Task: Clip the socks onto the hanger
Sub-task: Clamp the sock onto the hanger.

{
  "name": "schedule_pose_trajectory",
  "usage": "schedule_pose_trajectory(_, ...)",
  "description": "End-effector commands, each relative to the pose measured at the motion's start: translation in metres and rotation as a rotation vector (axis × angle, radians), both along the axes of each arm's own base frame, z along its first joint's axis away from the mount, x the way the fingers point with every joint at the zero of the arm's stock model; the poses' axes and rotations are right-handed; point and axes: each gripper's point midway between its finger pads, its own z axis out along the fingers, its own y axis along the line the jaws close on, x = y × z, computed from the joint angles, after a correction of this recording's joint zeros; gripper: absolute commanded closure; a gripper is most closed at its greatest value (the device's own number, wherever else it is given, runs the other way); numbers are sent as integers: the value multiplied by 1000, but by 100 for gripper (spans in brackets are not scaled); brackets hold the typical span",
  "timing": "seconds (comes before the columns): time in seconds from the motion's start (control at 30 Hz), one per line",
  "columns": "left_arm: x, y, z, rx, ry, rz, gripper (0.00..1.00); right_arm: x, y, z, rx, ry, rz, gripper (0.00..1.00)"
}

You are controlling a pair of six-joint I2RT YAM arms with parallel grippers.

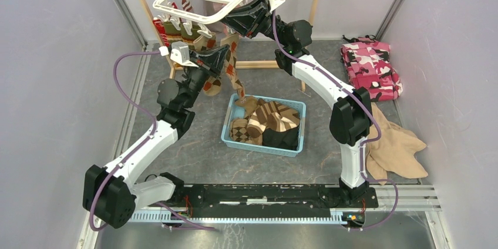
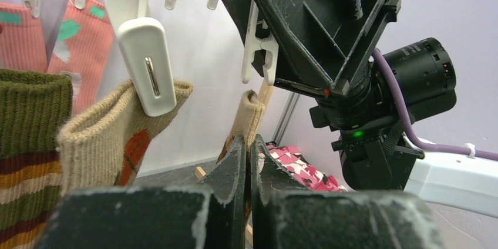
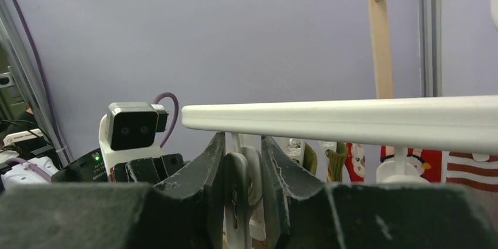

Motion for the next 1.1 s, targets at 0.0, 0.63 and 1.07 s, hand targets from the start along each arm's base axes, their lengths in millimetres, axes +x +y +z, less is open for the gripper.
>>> schedule_pose_trajectory(0.0,1,8,32,-63,-75,29,98,-22,-12,32,46,-70,4,100)
schedule_pose_trajectory(0.63,5,5,48,-113,-89,13,98,-20,-10,28,41,-57,6,100)
schedule_pose_trajectory(1.07,-3,6,59,-172,-102,-25,98,-18,-10,27,42,-51,-1,100)
